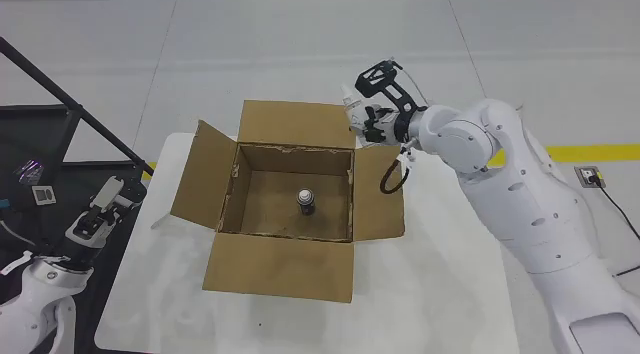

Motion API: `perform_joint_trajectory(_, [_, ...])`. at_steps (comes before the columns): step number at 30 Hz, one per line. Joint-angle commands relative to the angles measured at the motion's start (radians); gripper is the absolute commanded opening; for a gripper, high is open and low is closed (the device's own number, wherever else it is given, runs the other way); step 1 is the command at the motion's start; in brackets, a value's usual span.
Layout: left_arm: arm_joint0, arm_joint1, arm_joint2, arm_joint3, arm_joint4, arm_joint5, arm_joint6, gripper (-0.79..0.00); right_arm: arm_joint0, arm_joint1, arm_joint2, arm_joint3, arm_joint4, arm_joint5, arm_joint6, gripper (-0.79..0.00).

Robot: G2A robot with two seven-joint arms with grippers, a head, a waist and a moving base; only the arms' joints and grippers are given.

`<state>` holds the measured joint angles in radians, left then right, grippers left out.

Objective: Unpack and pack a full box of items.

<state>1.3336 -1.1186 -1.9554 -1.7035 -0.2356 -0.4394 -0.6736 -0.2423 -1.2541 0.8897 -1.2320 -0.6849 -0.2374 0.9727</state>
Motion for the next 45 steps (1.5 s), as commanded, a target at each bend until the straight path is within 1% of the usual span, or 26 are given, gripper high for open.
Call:
perform_joint_trajectory(1, [0.0,0.0,0.0,0.0,0.0,0.0,0.0,0.0,0.011,-0.015,-0.047,0.027,0.019,-0.006,0.013,-0.785])
perform_joint_trajectory(5, [0.0,0.0,0.0,0.0,0.0,0.0,0.0,0.0,0.027,-0.046,-0.127,0.085,0.036,-0.013,0.031,-0.785])
perform_joint_trajectory(9, [0.0,0.0,0.0,0.0,0.0,0.0,0.0,0.0,0.048,-0.074,-0.176,0.15,0.059,-0.006,0.029,-0.785])
perform_joint_trajectory(23, [0.0,0.0,0.0,0.0,0.0,0.0,0.0,0.0,0.043,-0.076,-0.179,0.151,0.056,-0.004,0.017,-0.785])
perform_joint_trajectory(25, [0.0,0.0,0.0,0.0,0.0,0.0,0.0,0.0,0.031,-0.078,-0.193,0.129,0.037,-0.021,0.009,-0.785])
perform_joint_trajectory(27, [0.0,0.0,0.0,0.0,0.0,0.0,0.0,0.0,0.036,-0.091,-0.23,0.116,0.029,-0.075,0.022,-0.785])
perform_joint_trajectory(29, [0.0,0.0,0.0,0.0,0.0,0.0,0.0,0.0,0.058,-0.114,-0.282,0.125,0.019,-0.107,0.041,-0.785])
perform_joint_trajectory(32, [0.0,0.0,0.0,0.0,0.0,0.0,0.0,0.0,0.103,-0.163,-0.38,0.155,-0.005,-0.191,0.059,-0.785])
perform_joint_trajectory(37, [0.0,0.0,0.0,0.0,0.0,0.0,0.0,0.0,0.165,-0.255,-0.51,0.271,-0.051,-0.27,0.047,-0.785])
perform_joint_trajectory(39, [0.0,0.0,0.0,0.0,0.0,0.0,0.0,0.0,0.181,-0.291,-0.548,0.328,-0.064,-0.317,0.031,-0.785])
perform_joint_trajectory(45, [0.0,0.0,0.0,0.0,0.0,0.0,0.0,0.0,0.199,-0.39,-0.63,0.499,-0.1,-0.397,0.0,-0.785])
